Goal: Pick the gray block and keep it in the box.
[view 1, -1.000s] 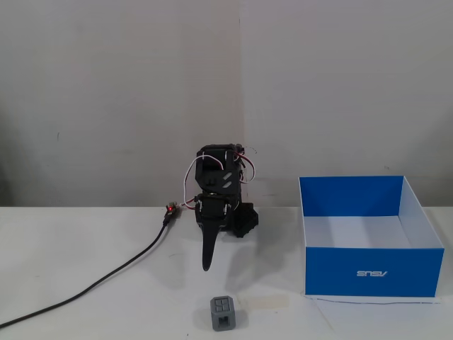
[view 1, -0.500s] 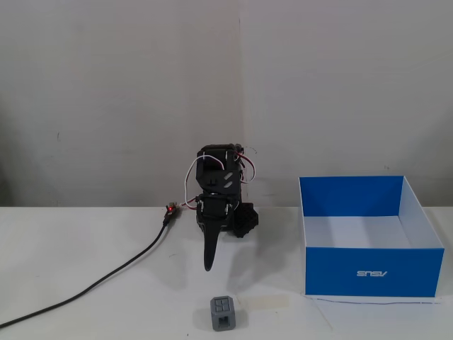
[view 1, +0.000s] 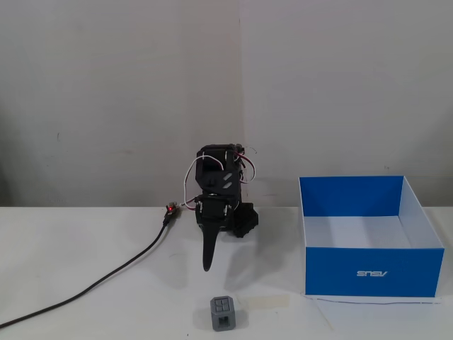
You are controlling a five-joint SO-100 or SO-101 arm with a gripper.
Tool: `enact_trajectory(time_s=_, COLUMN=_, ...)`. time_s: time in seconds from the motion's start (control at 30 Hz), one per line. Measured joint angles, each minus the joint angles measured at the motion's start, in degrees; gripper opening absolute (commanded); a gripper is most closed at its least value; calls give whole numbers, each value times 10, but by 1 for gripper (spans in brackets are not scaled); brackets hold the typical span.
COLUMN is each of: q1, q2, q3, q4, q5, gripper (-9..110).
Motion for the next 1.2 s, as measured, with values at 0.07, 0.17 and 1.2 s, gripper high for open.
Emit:
enact_trajectory(time_s=0.07, q1=-7, q2=0, q3=-1, q4=0, q5=7, gripper=0)
enact_trajectory(time_s=0.17, q1=-16, q2=-7, q3=-7, q4=-1, q5=19, gripper=0)
enact_trajectory(time_s=1.2, q1=-33, q2=-592, q3=-338, q4=-60, q5=54, gripper=5)
